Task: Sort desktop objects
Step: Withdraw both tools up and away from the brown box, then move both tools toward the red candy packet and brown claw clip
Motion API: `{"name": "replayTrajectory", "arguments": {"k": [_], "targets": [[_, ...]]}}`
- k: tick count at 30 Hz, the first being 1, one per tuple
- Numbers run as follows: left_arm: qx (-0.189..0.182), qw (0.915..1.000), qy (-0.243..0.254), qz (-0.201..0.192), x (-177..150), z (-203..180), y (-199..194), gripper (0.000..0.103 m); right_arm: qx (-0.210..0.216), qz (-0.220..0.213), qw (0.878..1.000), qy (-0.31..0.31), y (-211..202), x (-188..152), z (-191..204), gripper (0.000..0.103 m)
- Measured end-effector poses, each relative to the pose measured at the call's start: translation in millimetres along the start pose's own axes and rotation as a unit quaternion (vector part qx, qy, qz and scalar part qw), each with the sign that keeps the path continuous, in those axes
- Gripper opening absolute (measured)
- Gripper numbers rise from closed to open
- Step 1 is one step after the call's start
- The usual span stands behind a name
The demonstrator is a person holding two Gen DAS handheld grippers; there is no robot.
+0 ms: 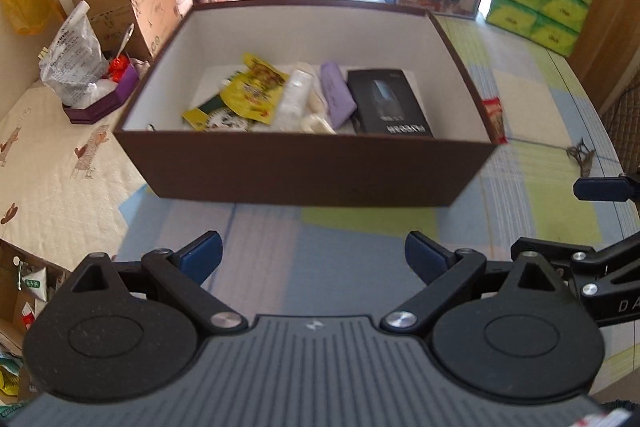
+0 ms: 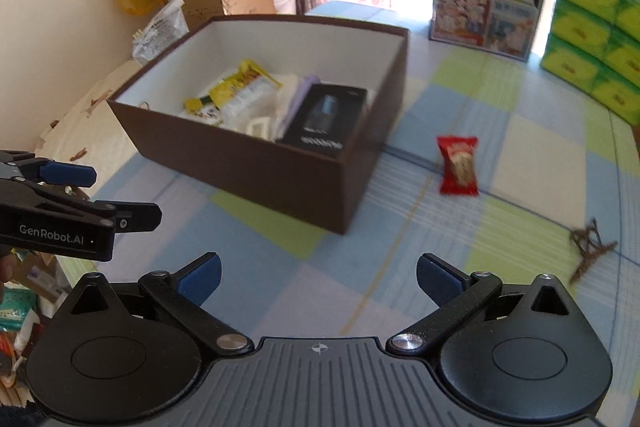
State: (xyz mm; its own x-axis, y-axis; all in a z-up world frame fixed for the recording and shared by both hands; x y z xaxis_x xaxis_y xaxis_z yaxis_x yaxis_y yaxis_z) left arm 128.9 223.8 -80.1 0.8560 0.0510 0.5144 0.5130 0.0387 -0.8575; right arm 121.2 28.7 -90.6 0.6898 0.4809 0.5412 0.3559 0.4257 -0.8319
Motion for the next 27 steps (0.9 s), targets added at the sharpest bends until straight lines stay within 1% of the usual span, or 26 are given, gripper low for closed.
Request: {"name": "replayTrajectory", "arguments": {"k": [6,11,17,20,27], "targets": [[-0.016,0.9996,0.016,0.016,-11,-37,6,0.096,-0.018,0.010,0.999,0.028,-11,-24,-37,0.101],[-0.038,0.9984,0.033,0.025,-16,-74,14,0.096,-0.052,0.016,0.996,0.068,-21,-43,-79,0.101],[-0.074,0.9954,0.055,0.029,-13,-121,26,0.096,-0.086,0.011,0.989,0.119,-35,-58,-133,0.101],[-0.088,0.9935,0.066,0.030,-10,-144,32,0.096,-0.097,0.006,0.986,0.135,-41,-62,-152,0.101],[-0.105,0.9899,0.091,0.028,1,-189,45,0.095,-0.114,-0.001,0.982,0.153,-42,-70,-191,0.101]]}}
Point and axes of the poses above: each gripper's, at about its wrist camera, not at the fingertips, and y roughly the way its jaws point, z to its left, x to its top, the point moved 8 cm from there along y, roughly the way its jaws point, and after that the axes turned 3 degrees about z, right-handed, at the moved point
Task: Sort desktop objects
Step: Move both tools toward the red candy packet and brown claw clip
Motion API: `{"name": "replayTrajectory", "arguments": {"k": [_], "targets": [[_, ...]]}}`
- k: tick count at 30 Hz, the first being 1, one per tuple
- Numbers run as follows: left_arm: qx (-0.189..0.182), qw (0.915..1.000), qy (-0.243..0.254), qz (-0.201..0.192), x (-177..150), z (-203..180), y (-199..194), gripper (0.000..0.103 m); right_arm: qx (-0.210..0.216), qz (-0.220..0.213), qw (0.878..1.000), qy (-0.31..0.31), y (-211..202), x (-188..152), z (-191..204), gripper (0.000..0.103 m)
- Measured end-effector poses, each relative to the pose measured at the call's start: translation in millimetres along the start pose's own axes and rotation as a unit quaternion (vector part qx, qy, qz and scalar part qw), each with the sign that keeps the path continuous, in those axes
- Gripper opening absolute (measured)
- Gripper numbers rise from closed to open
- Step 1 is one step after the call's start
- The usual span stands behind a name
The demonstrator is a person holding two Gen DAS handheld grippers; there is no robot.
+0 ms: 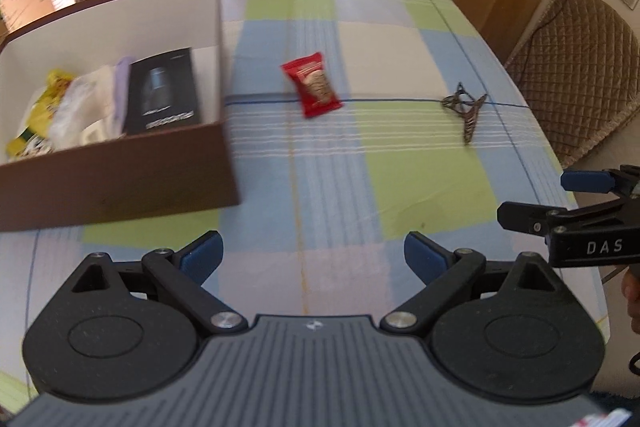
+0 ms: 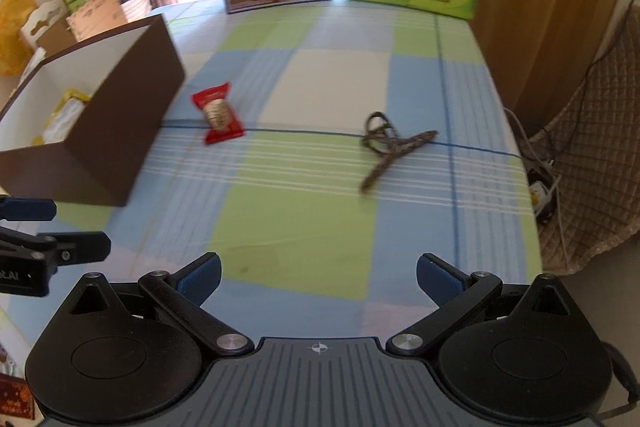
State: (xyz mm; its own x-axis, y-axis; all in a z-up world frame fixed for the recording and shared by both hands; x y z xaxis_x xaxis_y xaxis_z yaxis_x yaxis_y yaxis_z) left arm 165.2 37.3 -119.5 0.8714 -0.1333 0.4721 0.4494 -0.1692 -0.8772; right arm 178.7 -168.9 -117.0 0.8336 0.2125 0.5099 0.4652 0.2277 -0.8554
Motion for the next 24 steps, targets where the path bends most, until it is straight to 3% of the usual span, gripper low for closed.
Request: {"name": "replayTrajectory", "arguments": {"k": [12,24], "targets": [[0.007,0.9998,0.003,-0.020,54,-34,43,0.095,-0.002,-0.032,0.999,0.032,42,48,-44,0.101],[0.029,0.9992,0.011,-0.026,103,-44,91,0.095,-0.010,-0.003,0.999,0.048,105,75,-69,0.101]]}}
Point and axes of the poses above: each gripper's, at about its wrist camera, not at the fingertips, and y roughly the way its jaws point, z to its left, x to its top, the point moved 8 cm from there along y, roughly the way its jaws point, and after that the axes turned 3 degrees about z, right-handed, at the moved point
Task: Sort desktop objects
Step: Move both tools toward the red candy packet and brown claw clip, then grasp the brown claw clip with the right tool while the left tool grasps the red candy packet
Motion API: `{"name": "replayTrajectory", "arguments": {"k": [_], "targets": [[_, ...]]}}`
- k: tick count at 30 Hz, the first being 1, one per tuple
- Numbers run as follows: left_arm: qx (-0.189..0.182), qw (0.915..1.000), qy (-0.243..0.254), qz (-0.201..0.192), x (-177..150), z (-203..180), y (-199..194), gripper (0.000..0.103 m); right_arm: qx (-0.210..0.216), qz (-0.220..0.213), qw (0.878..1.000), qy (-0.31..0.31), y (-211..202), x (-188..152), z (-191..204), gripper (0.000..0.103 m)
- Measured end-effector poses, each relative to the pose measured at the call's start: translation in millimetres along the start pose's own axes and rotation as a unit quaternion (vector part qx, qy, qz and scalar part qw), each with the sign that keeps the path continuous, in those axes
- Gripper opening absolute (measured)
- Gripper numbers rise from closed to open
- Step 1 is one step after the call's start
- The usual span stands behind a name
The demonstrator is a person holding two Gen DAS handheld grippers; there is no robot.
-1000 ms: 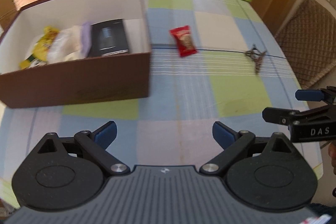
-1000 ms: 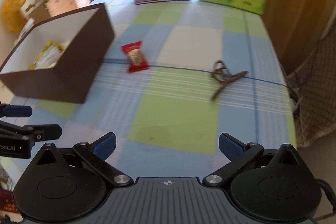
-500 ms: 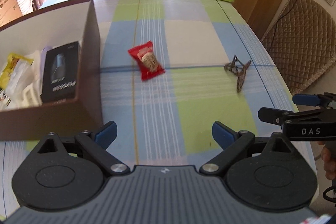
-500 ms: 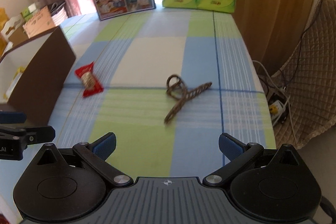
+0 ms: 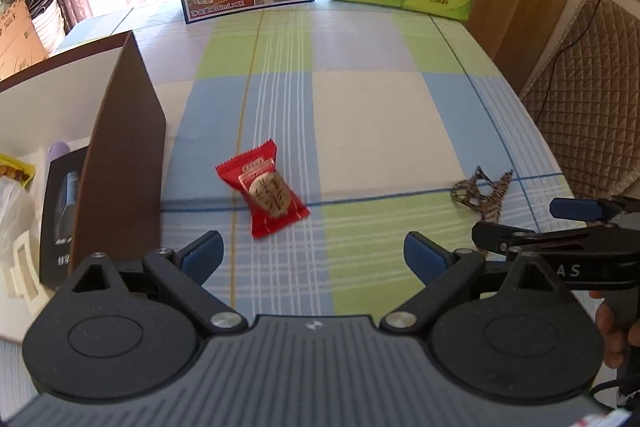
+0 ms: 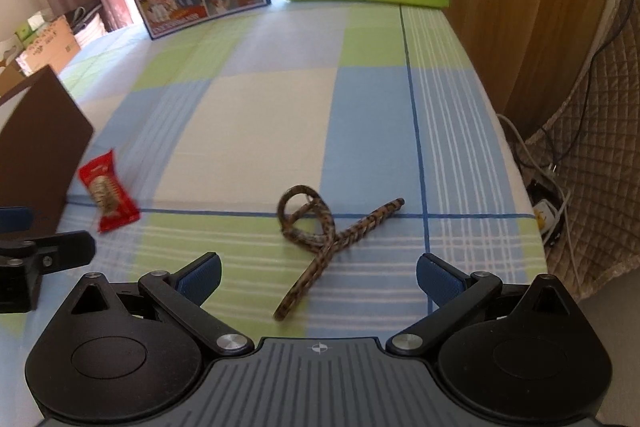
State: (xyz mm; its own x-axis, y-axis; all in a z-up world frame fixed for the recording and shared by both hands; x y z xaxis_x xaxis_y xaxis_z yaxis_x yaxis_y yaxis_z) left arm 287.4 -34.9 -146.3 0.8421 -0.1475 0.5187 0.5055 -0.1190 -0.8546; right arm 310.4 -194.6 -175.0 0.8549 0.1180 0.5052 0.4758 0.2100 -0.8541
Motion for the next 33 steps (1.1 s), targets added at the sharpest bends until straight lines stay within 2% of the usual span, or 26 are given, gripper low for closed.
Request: {"name": "replayTrajectory", "arguments": {"k": [3,4,5,6,7,9,13,16,22,27,28,33], "targets": [[0.010,0.9999,-0.001,0.007,5,2,12,0.095,-0.001,0.005,1.000,0.000,11,3,-3,0.100],[0.013,0.9999,-0.003,0.009,6,4,15,0.095,-0.002,0.003,1.000,-0.001,13,5,-4,0.095],[0.016,0.9998,-0.004,0.011,8,5,18,0.095,-0.001,0.001,1.000,-0.006,15,5,-4,0.082],[0.018,0.9998,-0.004,0.012,9,6,21,0.095,0.001,0.002,1.000,-0.012,17,6,-3,0.074],[0.019,0.9997,-0.005,0.013,10,6,23,0.095,-0.001,0.001,1.000,-0.018,19,7,-4,0.060],[0.022,0.9996,-0.007,0.016,12,8,29,0.095,-0.008,-0.006,0.999,-0.042,20,8,-2,0.052],[0.029,0.9993,-0.011,0.020,15,9,40,0.093,-0.007,-0.017,0.998,-0.055,20,8,-2,0.051],[0.034,0.9991,-0.015,0.023,17,11,49,0.091,-0.015,-0.054,0.994,-0.095,11,13,2,0.051],[0.050,0.9983,-0.020,0.021,20,16,62,0.089,-0.006,-0.044,0.997,-0.055,15,19,-8,0.051],[0.066,0.9971,-0.032,0.022,23,23,71,0.089,0.002,-0.039,0.998,-0.055,16,20,-7,0.051],[0.070,0.9968,-0.033,0.022,24,24,73,0.087,0.004,-0.039,0.998,-0.053,16,21,-7,0.051],[0.082,0.9955,-0.038,0.028,22,31,82,0.062,0.009,-0.039,0.998,-0.054,14,20,-4,0.051]]}}
Point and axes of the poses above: each gripper's, at about its wrist camera, not at the fingertips, and y roughly the way its jaws point, z to its left, x to its top, the point moved 8 cm from there along y, roughly the way its jaws point, and after that the axes turned 3 degrees about z, right-handed, at the moved point
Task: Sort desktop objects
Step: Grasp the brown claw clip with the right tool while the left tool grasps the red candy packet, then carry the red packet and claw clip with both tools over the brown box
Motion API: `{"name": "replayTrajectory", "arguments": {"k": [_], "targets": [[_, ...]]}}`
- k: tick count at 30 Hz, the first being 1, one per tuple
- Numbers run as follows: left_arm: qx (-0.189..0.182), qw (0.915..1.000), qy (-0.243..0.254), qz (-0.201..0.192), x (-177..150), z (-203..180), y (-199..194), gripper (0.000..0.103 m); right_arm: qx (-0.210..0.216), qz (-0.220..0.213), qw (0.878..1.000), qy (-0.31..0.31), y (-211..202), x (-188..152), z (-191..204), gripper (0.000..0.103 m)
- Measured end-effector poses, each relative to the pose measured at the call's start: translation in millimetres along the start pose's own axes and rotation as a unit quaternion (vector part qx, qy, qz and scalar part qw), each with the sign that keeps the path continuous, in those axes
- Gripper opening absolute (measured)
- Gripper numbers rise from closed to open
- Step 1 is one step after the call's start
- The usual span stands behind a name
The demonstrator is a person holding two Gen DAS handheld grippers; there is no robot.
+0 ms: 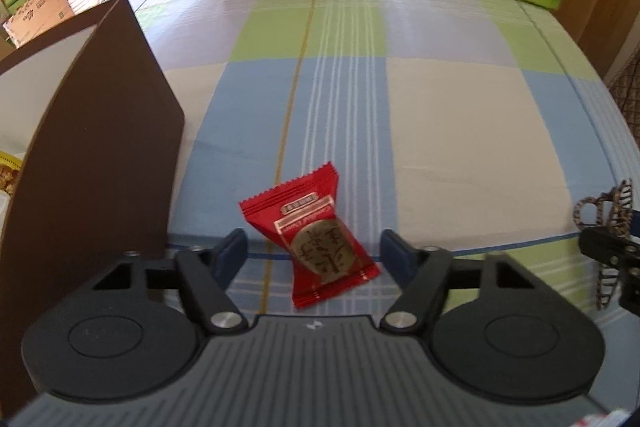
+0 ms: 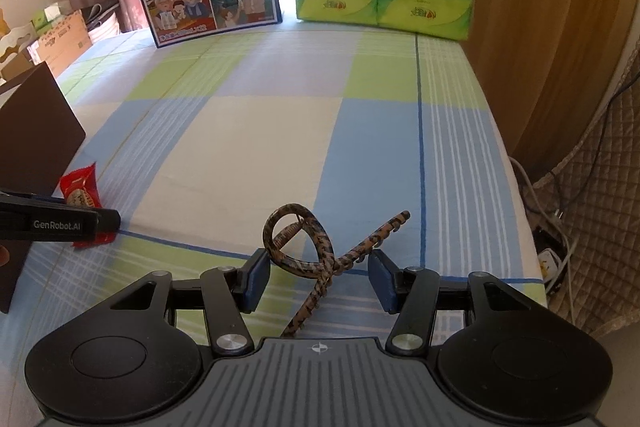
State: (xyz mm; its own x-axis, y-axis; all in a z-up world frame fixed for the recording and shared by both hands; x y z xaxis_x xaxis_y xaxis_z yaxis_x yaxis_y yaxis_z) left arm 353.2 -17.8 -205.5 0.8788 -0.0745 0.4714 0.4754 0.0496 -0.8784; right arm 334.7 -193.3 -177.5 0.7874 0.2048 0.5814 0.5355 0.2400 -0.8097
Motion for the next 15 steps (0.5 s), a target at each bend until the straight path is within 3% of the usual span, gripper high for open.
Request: {"name": "replayTrajectory", "arguments": {"k": [4,15], "targets": [[-0.025,0.9997,0.005,-0.003,-6,0,-1,0.039,0.010,0.000,1.000,0.002,-2,-1,3,0.051],[-0.059,0.9977,0.032,-0.008,-20,-5,-24,0.022,0.045,0.005,0.999,-0.005,-21,-15,25,0.051]]}}
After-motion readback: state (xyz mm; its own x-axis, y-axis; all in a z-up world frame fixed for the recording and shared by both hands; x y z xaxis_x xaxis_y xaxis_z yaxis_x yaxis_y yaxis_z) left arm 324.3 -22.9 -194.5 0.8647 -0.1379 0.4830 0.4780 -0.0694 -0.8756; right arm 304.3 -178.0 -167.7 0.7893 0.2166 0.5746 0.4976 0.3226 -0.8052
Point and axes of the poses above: each gripper's, at about its wrist camera, not at the fingertips, and y roughly the way its jaws point, z to its left, x to its top, the point moved 8 cm from there along y, roughly the way its jaws point, and after that the axes turned 3 degrees about z, right-handed, at the moved point
